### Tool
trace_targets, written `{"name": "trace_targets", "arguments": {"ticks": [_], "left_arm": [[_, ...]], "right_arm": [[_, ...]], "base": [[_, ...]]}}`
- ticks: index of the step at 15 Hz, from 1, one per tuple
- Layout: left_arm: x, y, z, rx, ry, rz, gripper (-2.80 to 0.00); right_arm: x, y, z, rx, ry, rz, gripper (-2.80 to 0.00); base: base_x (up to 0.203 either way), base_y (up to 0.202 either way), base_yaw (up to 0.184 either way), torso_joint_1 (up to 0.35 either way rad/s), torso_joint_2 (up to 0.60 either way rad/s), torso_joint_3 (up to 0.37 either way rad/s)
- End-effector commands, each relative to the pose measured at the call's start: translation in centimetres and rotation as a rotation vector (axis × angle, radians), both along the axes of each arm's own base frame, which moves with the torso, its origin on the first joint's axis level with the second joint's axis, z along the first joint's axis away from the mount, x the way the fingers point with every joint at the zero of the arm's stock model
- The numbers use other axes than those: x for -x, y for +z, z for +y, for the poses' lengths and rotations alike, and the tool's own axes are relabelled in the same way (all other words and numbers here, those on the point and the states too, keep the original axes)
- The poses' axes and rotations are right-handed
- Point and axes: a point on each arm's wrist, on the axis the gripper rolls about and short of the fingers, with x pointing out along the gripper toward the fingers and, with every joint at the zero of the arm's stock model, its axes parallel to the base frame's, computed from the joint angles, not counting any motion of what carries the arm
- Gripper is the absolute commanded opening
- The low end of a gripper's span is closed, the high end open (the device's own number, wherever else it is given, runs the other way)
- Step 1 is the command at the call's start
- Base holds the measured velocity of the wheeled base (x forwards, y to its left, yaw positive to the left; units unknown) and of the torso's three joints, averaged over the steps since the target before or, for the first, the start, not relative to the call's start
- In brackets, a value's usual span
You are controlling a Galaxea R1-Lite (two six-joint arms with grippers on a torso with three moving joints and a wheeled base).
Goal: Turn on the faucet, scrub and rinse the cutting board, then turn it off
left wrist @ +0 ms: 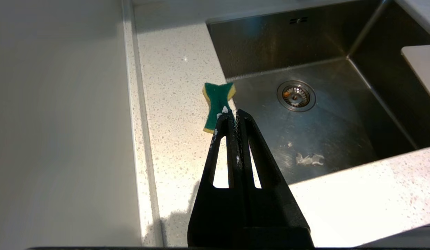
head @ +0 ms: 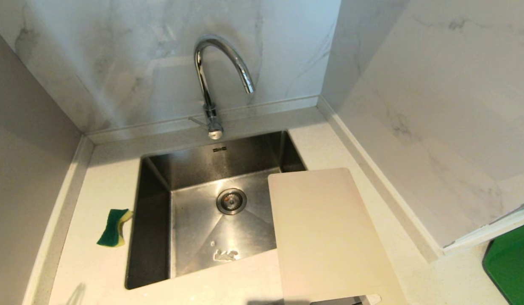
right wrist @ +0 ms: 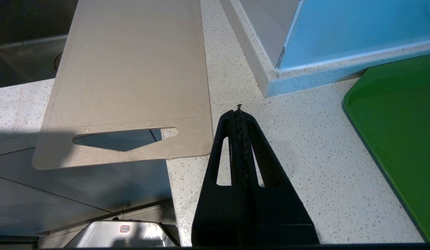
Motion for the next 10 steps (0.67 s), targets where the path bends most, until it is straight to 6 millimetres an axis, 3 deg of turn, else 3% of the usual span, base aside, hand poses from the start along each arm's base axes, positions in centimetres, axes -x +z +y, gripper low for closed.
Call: {"name": "trace_targets", "arguments": {"ticks": [1, 6, 10], "left_arm": [[1.3, -0.1, -0.3, -0.013, -0.003, -0.055, -2.8], [2.9, -1.3, -0.9, -0.007, -0.181, -0.042, -2.8], [3.0, -1.6, -0.9, -0.014, -0.192, -0.033, -2.8]], "right_arm": [[0.0, 0.0, 0.0, 0.001, 0.001, 0.001, -2.8], [0.0, 0.0, 0.0, 0.002, 0.001, 0.001, -2.8], [0.0, 0.0, 0.0, 0.002, 0.001, 0.001, -2.8]], "base": [[0.0, 0.0, 0.0, 0.0, 0.0, 0.0], [0.0, 0.0, 0.0, 0.0, 0.0, 0.0], [0.0, 0.0, 0.0, 0.0, 0.0, 0.0]]}}
